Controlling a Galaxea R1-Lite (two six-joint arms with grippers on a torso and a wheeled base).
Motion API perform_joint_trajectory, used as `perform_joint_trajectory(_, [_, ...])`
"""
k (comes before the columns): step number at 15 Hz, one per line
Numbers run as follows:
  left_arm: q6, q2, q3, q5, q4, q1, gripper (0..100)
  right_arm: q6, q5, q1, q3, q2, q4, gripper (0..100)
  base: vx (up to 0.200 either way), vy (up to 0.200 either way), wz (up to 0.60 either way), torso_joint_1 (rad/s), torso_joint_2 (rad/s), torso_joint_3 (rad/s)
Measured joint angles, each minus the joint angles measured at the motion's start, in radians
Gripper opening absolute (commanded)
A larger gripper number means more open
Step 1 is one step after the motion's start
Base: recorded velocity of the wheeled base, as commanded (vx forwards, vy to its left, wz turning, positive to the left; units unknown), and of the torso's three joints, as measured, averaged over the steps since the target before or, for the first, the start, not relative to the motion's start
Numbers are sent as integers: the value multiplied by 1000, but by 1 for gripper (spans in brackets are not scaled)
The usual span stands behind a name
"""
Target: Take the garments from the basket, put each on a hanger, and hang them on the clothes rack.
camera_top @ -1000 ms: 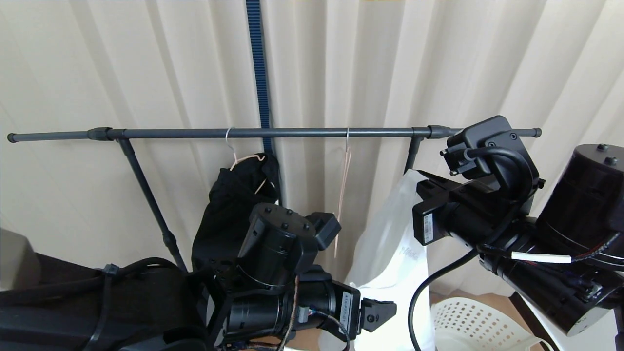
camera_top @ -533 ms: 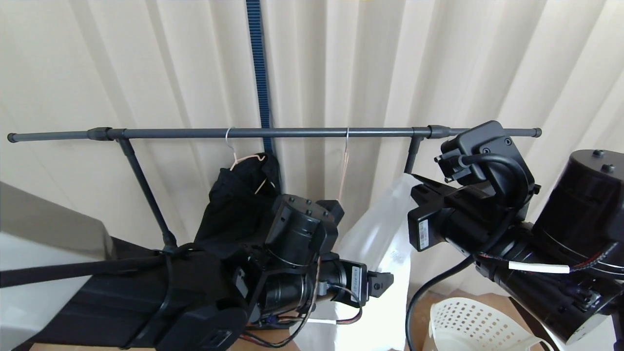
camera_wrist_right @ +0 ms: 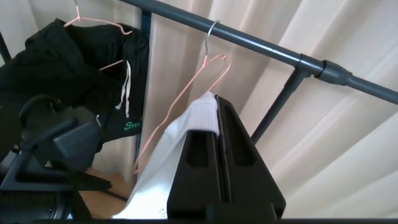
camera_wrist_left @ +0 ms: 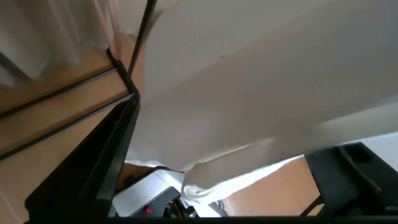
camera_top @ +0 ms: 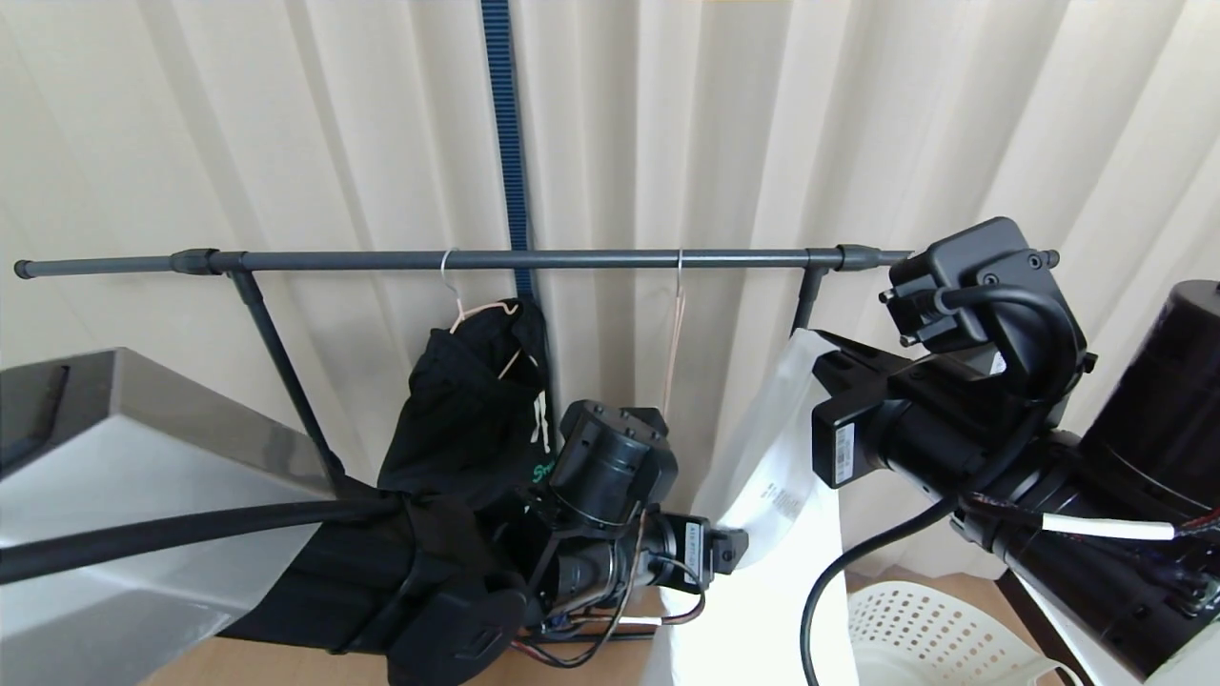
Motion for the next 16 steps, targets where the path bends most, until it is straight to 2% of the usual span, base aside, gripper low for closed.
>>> perform_joint_trajectory(5, [9,21,39,25,0,13,100,-3,0,-43,-6,-42,5,0,0,0,0,0,0,0])
perform_joint_trajectory(8, [9,16,63,74,-1,24,100,-3,7,-83,-7,-51,6,0,0,0,0,0,0,0])
perform_joint_trajectory(9, [9,11,66,86,-1,24,0,-3,8,-93,-7,-52,7,0,0,0,0,0,0,0])
perform_joint_trajectory(14, [16,-80,112,96,0,26,0,-8,11,-171,-6,-50,11,0,0,0,0,0,0,0])
perform_joint_trajectory(16, [49,-137,131,130,0,34,0,-48,16,-204,4,-49,12,0,0,0,0,0,0,0])
